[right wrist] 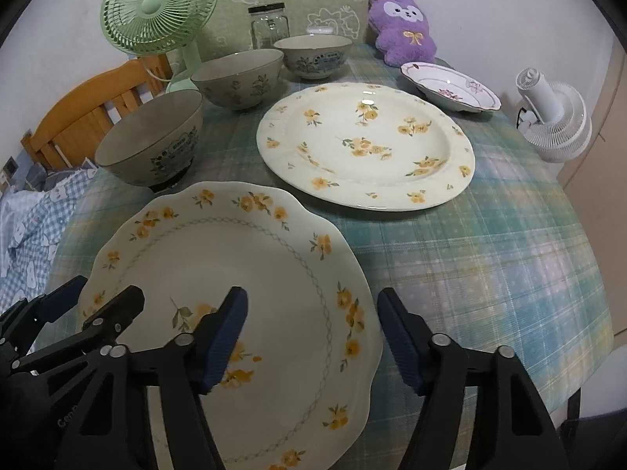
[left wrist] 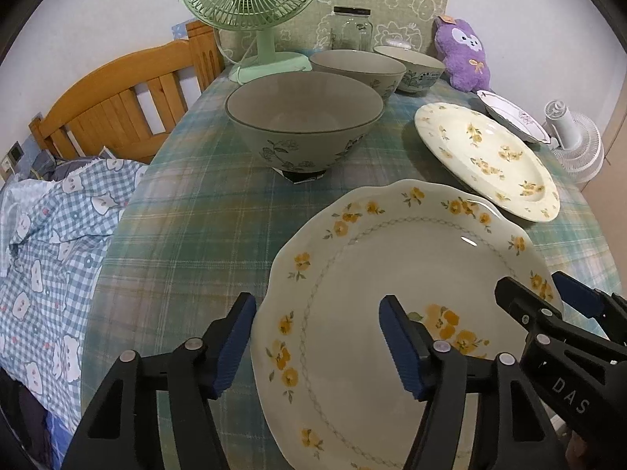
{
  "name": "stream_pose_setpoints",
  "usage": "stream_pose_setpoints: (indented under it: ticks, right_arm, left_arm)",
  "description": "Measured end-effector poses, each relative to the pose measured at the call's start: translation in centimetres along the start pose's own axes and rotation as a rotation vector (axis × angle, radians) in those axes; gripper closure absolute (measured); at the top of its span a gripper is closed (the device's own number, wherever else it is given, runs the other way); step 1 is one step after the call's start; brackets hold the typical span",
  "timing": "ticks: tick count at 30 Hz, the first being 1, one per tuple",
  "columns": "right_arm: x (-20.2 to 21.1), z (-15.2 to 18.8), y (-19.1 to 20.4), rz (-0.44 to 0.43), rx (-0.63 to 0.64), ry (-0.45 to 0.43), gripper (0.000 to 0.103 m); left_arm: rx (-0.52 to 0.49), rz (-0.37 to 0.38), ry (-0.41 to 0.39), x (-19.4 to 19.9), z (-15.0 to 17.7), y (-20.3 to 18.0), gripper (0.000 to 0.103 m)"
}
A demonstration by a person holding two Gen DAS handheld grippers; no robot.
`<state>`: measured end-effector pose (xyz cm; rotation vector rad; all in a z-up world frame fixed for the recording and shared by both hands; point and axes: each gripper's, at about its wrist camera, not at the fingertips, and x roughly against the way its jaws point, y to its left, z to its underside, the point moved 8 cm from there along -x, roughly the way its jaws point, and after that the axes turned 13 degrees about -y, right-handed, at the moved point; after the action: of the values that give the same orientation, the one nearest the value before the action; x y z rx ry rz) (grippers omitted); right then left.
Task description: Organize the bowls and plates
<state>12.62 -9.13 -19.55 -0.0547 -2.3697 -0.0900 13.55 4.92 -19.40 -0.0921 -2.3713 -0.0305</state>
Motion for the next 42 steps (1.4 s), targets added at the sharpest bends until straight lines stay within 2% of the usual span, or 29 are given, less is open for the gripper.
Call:
stream_pose_setpoints:
  ticks: [6, 10, 19, 24, 33, 42]
  right_arm:
    - [-1.0, 0.4, -0.3, 0.026, -0.005, 0.033, 0.038]
    - [-1.3, 0.8, -0.5, 0.042, -0.004, 0.049, 0.043]
    - [-1.4, 1.0, -0.5, 0.066, -0.029, 0.053, 0.043]
    - [-1.2, 1.0, -0.4, 0.045, -0.04, 0.085, 0.043]
    - [-0.4, -0.1, -0.5, 0.018, -0.02, 0.081, 0.043]
    - [1.3, -1.9, -2.5, 0.024, -0.007, 0.05, 0.043]
  left_arm:
    - [-0.004, -0.005, 0.024, -0.9, 0.2, 0.3, 0.045]
    - [-0.005, -0.012, 0.026, -1.3, 0.4, 0.3, 0.046]
    - [-0.035, 0.017, 0.039, -1.4, 0.6, 0.1, 0.046]
    - [-0.001, 0.019, 0.071, -1.4, 0.5, 0.4, 0.046]
    - [0.002, -0.011, 0.044, 0.4, -0.2, 0.1, 0.046]
    - [-0.008, -0.004, 0.008, 1.9, -1.5, -2.1, 0.046]
